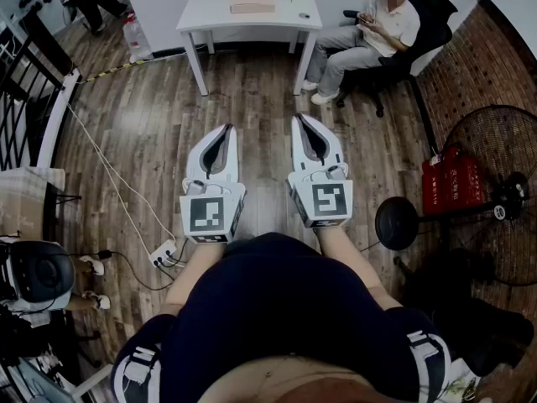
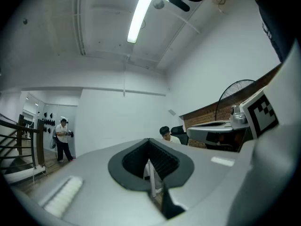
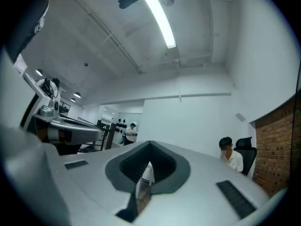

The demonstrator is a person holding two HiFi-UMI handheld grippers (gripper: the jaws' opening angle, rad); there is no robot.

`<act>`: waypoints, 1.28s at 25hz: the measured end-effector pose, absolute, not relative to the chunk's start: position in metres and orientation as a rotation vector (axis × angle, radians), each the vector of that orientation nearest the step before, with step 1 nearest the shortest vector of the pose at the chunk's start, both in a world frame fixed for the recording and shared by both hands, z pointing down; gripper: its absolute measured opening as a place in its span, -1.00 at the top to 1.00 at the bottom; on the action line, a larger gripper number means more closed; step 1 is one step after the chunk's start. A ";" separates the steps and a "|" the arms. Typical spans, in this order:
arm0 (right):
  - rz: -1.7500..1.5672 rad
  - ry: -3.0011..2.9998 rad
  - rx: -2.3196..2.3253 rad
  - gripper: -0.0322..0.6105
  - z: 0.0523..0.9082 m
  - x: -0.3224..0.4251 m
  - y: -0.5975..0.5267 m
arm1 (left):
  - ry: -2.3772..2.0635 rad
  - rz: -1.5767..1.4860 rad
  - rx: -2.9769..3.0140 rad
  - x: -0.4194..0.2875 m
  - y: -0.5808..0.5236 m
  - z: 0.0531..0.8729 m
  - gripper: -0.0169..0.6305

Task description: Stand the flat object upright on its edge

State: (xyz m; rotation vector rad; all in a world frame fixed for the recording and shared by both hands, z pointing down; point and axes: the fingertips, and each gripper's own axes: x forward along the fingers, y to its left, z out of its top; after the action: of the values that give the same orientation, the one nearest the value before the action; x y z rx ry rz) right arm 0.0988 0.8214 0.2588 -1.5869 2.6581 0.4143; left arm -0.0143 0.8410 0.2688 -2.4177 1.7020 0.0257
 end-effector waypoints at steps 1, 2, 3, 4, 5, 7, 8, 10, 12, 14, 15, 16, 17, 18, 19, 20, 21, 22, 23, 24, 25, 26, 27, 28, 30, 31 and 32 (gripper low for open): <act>0.413 2.659 -1.586 0.87 0.260 0.101 0.821 | 1.708 0.026 -2.417 -0.012 0.840 0.269 0.91; 0.412 2.660 -1.586 0.87 0.261 0.103 0.820 | 1.710 0.026 -2.417 -0.009 0.840 0.271 0.91; 0.411 2.662 -1.588 0.87 0.263 0.106 0.820 | 1.708 0.026 -2.418 -0.007 0.840 0.272 0.91; 0.410 2.662 -1.593 0.87 0.264 0.108 0.820 | 1.706 0.026 -2.420 -0.005 0.840 0.273 0.91; 0.407 2.662 -1.600 0.87 0.266 0.110 0.820 | 1.705 0.026 -2.423 -0.003 0.840 0.275 0.91; 0.399 2.661 -1.610 0.87 0.267 0.113 0.819 | 1.705 0.022 -2.430 0.000 0.840 0.276 0.91; 0.389 2.662 -1.609 0.87 0.268 0.113 0.818 | 1.705 0.019 -2.432 0.001 0.840 0.277 0.91; 0.351 2.660 -1.602 0.86 0.270 0.113 0.816 | 1.704 0.021 -2.437 0.003 0.839 0.278 0.91; 0.337 2.659 -1.615 0.86 0.275 0.115 0.812 | 1.691 0.023 -2.454 0.004 0.836 0.281 0.90; 0.328 2.663 -1.622 0.86 0.280 0.117 0.807 | 1.679 0.025 -2.476 0.006 0.831 0.284 0.85; 0.321 2.667 -1.620 0.86 0.282 0.117 0.804 | 1.677 0.027 -2.486 0.006 0.828 0.286 0.76; 0.315 2.669 -1.617 0.85 0.283 0.117 0.801 | 1.675 0.027 -2.494 0.006 0.824 0.287 0.68; 0.310 2.668 -1.616 0.84 0.283 0.116 0.798 | 1.674 0.027 -2.500 0.005 0.821 0.288 0.59; 0.306 2.666 -1.614 0.73 0.283 0.115 0.794 | 1.673 0.031 -2.505 0.003 0.816 0.289 0.56; 0.302 2.666 -1.612 0.51 0.283 0.113 0.789 | 1.670 0.036 -2.511 0.002 0.811 0.289 0.54; 0.298 2.666 -1.609 0.50 0.283 0.112 0.784 | 1.666 0.041 -2.517 0.002 0.805 0.290 0.51; 0.295 2.667 -1.608 0.50 0.284 0.112 0.778 | 1.661 0.044 -2.523 0.002 0.798 0.290 0.49; 0.292 2.667 -1.608 0.50 0.285 0.111 0.771 | 1.656 0.048 -2.529 0.002 0.791 0.291 0.47; 0.286 2.668 -1.608 0.50 0.287 0.111 0.764 | 1.651 0.052 -2.536 0.003 0.784 0.292 0.45; 0.277 2.670 -1.609 0.50 0.290 0.111 0.757 | 1.647 0.057 -2.544 0.003 0.777 0.294 0.45; 0.268 2.673 -1.609 0.50 0.291 0.110 0.750 | 1.645 0.062 -2.552 0.002 0.769 0.295 0.44; 0.263 2.675 -1.609 0.50 0.293 0.109 0.743 | 1.644 0.065 -2.559 0.001 0.761 0.296 0.42; 0.262 2.676 -1.610 0.50 0.293 0.108 0.734 | 1.644 0.067 -2.564 0.000 0.753 0.297 0.42; 0.262 2.676 -1.612 0.50 0.293 0.106 0.725 | 1.643 0.067 -2.568 -0.002 0.744 0.298 0.41; 0.257 2.676 -1.618 0.50 0.294 0.102 0.705 | 1.643 0.066 -2.573 -0.007 0.724 0.300 0.40; 0.249 2.678 -1.621 0.50 0.296 0.099 0.695 | 1.643 0.065 -2.576 -0.010 0.715 0.301 0.40; 0.239 2.682 -1.622 0.50 0.298 0.096 0.685 | 1.645 0.064 -2.580 -0.013 0.705 0.302 0.40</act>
State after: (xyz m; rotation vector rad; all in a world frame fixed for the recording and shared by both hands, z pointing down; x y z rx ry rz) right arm 0.0963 0.6848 0.2981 -1.6223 2.6817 0.2395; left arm -0.0130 0.7047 0.3023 -2.5797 1.6447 0.0638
